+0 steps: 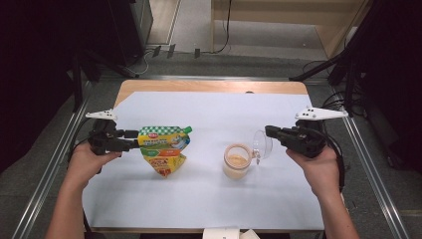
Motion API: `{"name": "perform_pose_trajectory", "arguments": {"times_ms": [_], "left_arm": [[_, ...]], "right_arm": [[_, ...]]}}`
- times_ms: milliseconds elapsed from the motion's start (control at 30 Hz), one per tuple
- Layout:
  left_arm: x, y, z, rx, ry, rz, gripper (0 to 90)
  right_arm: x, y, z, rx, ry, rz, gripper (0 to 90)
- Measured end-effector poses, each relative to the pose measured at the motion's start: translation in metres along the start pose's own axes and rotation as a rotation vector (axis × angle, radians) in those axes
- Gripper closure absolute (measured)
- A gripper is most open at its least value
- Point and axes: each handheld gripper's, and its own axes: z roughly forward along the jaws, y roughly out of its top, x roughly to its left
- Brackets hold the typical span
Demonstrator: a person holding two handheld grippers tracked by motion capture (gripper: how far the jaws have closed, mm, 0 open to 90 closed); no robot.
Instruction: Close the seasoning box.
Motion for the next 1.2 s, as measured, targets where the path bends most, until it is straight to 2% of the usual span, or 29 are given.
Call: {"name": "perform_pose_trajectory", "arguments": {"times_ms": [200, 367, 467, 800, 933, 1200], "left_arm": [[0.001, 0.002, 0.003, 0.003, -0.008, 0.006, 37.1], [0.003, 0.003, 0.007, 0.009, -0.016, 0.005, 37.0], [0.003, 0.004, 0.008, 0.013, -0.019, 0.007, 37.0], [0.004, 0.004, 0.009, 0.017, -0.020, 0.003, 37.0], [0.003, 0.004, 0.010, 0.019, -0.021, 0.010, 37.0], [0.002, 0.004, 0.011, 0.018, -0.018, 0.009, 37.0]], "right_arm": [[-0.013, -0.010, 0.000, 0.023, -0.044, 0.022, 89.8], [-0.019, -0.020, 0.009, 0.061, -0.049, 0.046, 89.7], [-0.020, -0.024, 0.015, 0.075, -0.036, 0.061, 89.7], [-0.006, -0.027, 0.032, 0.108, 0.043, 0.029, 88.7], [0.000, -0.028, 0.035, 0.118, 0.045, 0.015, 86.5], [-0.003, -0.031, 0.037, 0.120, 0.039, 0.003, 76.9]]}}
